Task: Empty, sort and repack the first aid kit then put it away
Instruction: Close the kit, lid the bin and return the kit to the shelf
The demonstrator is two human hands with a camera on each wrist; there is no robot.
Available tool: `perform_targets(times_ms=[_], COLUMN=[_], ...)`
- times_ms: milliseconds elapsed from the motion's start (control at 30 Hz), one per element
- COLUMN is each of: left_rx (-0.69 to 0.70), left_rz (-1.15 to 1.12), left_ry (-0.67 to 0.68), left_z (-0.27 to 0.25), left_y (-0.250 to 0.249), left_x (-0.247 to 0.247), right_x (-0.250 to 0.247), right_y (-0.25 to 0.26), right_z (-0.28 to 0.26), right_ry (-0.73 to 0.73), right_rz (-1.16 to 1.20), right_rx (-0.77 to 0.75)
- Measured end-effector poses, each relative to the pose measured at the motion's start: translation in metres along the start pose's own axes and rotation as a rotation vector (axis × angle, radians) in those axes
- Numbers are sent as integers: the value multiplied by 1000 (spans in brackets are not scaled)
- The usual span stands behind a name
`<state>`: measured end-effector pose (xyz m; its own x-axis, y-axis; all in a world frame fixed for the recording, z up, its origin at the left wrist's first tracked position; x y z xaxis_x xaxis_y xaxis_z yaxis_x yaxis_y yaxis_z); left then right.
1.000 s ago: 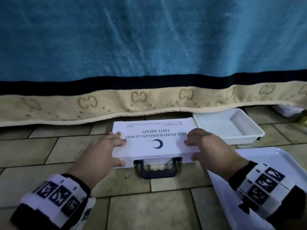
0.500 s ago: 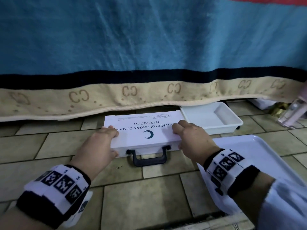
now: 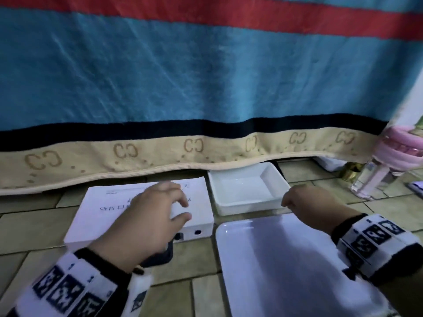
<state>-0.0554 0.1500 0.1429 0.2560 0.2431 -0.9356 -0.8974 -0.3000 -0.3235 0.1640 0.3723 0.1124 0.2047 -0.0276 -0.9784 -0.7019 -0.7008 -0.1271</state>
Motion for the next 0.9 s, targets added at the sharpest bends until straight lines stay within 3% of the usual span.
perform_targets(times_ms=[67,133,367,500,567,733,900], left_rx=[93,131,90,55,39,-110,-49], left_rz=[-46,-36,166,-33,-97,-247,-247], left_ry=[82,124,263,84,-23,-188,-130], left_z=[23,42,71,76,79,91,91], left_y=[-38,-63,-87,-87,-87,-75,-73], left_x=[20,43,92,86,78,60,52], right_x=[8,17,44,49,49,26,7], right_y=[-30,-43,-74,-77,-77,-79,-106], right_z=[13,24,53,63,67,55,32], right_ry=[54,108,80,52,-45,-244,-231], right_rz=[3,-65,-82,-219,-197,177,706], right_rx=[-40,-173,-481,-592,-676,-692,-691])
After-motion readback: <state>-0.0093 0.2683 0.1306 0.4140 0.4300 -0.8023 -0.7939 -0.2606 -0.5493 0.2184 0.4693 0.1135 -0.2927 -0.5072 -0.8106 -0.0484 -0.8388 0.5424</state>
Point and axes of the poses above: each hand's wrist, its own z-axis towards the middle knuckle, its own x-axis out of the palm, y = z × x, the point moved 1 cm from there along z, towards the middle knuckle, and after that the axes turned 4 degrees about z, right-handed, at the moved point
